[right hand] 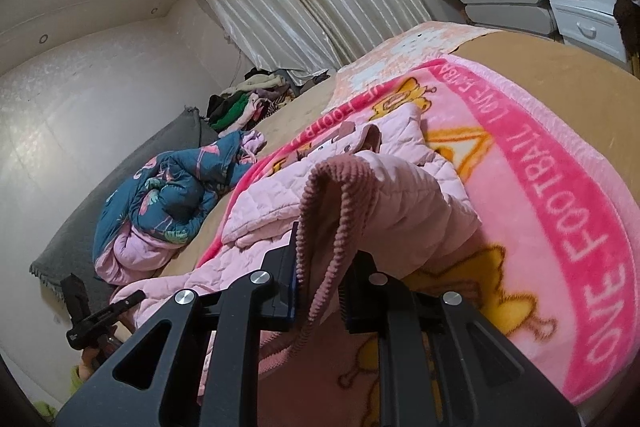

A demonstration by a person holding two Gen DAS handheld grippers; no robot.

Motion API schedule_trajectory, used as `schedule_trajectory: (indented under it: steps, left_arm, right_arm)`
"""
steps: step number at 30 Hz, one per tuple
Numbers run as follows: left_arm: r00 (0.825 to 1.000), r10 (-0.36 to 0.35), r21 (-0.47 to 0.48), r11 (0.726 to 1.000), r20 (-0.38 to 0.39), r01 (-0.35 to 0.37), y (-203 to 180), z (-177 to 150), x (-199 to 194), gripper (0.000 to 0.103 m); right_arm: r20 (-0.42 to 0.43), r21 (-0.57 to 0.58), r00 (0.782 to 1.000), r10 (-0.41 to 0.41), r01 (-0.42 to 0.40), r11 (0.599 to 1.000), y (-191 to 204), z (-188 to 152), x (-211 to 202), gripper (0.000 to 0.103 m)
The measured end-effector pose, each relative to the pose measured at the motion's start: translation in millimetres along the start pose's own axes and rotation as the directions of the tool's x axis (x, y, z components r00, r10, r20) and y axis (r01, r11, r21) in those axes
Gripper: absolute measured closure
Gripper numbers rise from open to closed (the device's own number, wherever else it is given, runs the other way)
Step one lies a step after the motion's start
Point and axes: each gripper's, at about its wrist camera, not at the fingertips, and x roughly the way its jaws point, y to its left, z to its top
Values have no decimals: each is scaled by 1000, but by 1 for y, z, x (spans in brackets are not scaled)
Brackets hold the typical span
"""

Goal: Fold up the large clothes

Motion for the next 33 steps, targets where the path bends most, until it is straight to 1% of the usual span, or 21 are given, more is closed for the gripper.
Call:
schedule_trajectory:
  steps: [6, 12, 19, 33]
  left_arm:
    - [1000, -3, -2, 1000, 11, 3, 0, 13, 3, 95]
    - [999, 6, 4, 1000, 33, -6, 0, 29, 7, 95]
    - [998, 19, 11, 1000, 66, -19, -2, 51, 14, 94]
    - [989, 37, 29, 999, 141, -42, -7, 94, 31, 94]
  right_arm:
    - [12, 16, 1000, 10, -10, 1000, -2, 9, 3, 89]
    - [24, 9, 1000, 3, -3, 1000, -1, 22, 10, 89]
    - [48, -16, 999, -7, 7, 1000, 3, 44, 20, 89]
    - [124, -66, 992, -31, 39, 997, 13, 87, 42, 90]
